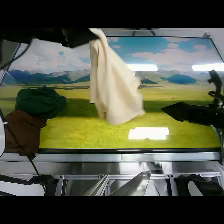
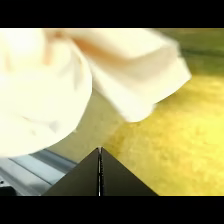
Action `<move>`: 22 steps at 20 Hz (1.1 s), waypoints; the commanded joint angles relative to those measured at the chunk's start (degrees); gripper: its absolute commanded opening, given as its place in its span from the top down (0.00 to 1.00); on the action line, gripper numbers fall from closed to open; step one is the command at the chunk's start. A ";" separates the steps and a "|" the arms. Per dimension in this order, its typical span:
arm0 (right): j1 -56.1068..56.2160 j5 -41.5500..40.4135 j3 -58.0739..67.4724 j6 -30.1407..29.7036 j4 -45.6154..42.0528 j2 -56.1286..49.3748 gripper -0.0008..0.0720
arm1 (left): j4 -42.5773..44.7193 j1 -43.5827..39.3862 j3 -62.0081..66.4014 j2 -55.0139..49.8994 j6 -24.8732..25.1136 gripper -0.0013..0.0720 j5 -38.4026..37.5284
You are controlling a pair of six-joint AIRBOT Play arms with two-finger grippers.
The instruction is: Fold the shirts.
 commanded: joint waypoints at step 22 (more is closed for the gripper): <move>23.80 -17.38 6.82 -19.10 18.82 -53.42 0.40 | 32.06 -5.75 -58.93 5.79 -0.94 0.03 14.38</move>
